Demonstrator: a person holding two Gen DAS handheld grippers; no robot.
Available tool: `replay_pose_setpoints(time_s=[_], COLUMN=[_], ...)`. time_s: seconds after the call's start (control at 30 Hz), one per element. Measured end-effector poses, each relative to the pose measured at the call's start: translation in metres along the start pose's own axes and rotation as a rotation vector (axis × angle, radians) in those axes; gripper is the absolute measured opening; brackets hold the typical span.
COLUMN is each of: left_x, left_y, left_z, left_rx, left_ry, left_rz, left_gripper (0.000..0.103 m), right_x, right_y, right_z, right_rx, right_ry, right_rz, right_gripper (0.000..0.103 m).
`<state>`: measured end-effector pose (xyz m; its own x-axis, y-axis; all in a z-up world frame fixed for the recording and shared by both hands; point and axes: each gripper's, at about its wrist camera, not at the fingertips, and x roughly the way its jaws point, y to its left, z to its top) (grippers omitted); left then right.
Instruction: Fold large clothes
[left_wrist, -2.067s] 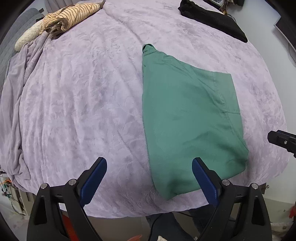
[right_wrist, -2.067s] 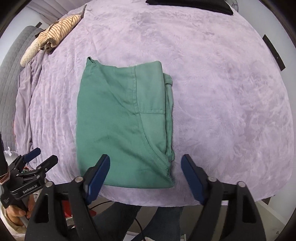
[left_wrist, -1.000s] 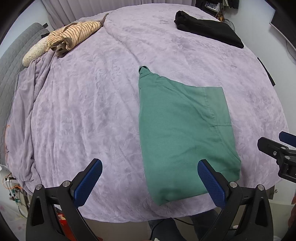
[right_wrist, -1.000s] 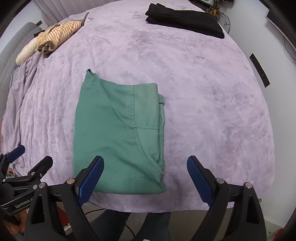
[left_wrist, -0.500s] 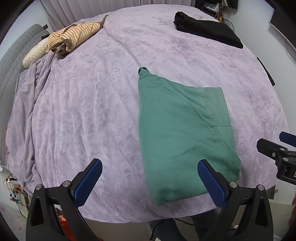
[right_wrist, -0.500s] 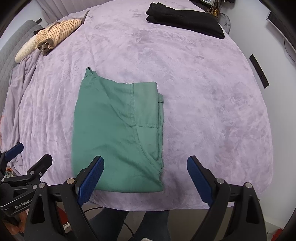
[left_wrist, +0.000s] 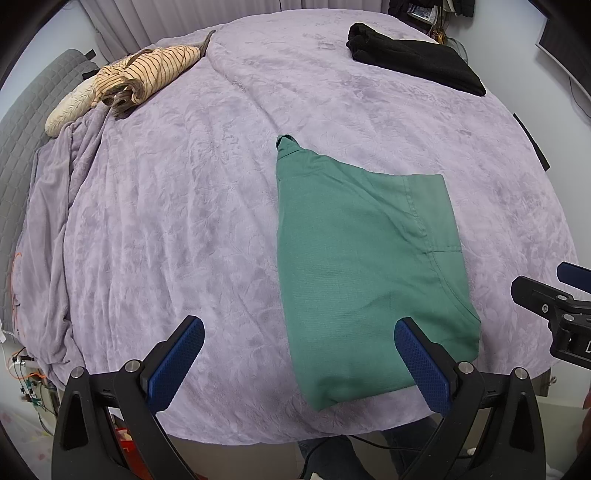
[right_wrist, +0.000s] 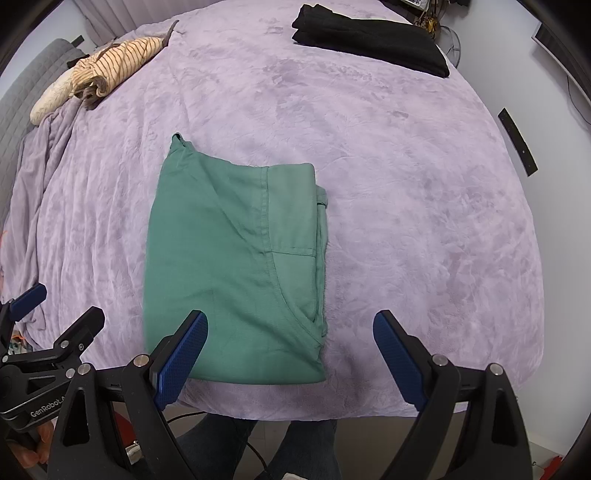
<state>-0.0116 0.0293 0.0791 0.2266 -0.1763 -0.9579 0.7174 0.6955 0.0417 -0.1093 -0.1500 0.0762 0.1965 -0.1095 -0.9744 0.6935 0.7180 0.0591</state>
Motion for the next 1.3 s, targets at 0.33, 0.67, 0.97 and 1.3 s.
replay_pose_setpoints(time_s=[0.33, 0.67, 0.97, 1.3], left_x=[-0.0004, 0.0002, 0.0011, 0.002], left_y=[0.0035, 0.0035, 0.0037, 0.0056], left_z=[0.0021, 0.0017, 0.0015, 0.0002], left_rx=[0.001, 0.003, 0.003, 0.002], left_ry=[0.005, 0.007, 0.009, 0.01], left_rz=[0.003, 0.004, 0.005, 0.003], left_gripper=[0.103, 0.103, 0.103, 0.103], right_x=[0.0023, 0.0026, 0.0028, 0.003], right_y=[-0.0014, -0.0003, 0.0006, 0.0003], right_z=[0.0015, 0.0011, 0.0005, 0.0007], right_rx=[-0.009, -0.008, -0.007, -0.008], right_ry=[0.009, 0.01, 0.01, 0.011], right_rz=[0.004, 0.003, 0.002, 0.002], right_gripper=[0.093, 0.093, 0.093, 0.093])
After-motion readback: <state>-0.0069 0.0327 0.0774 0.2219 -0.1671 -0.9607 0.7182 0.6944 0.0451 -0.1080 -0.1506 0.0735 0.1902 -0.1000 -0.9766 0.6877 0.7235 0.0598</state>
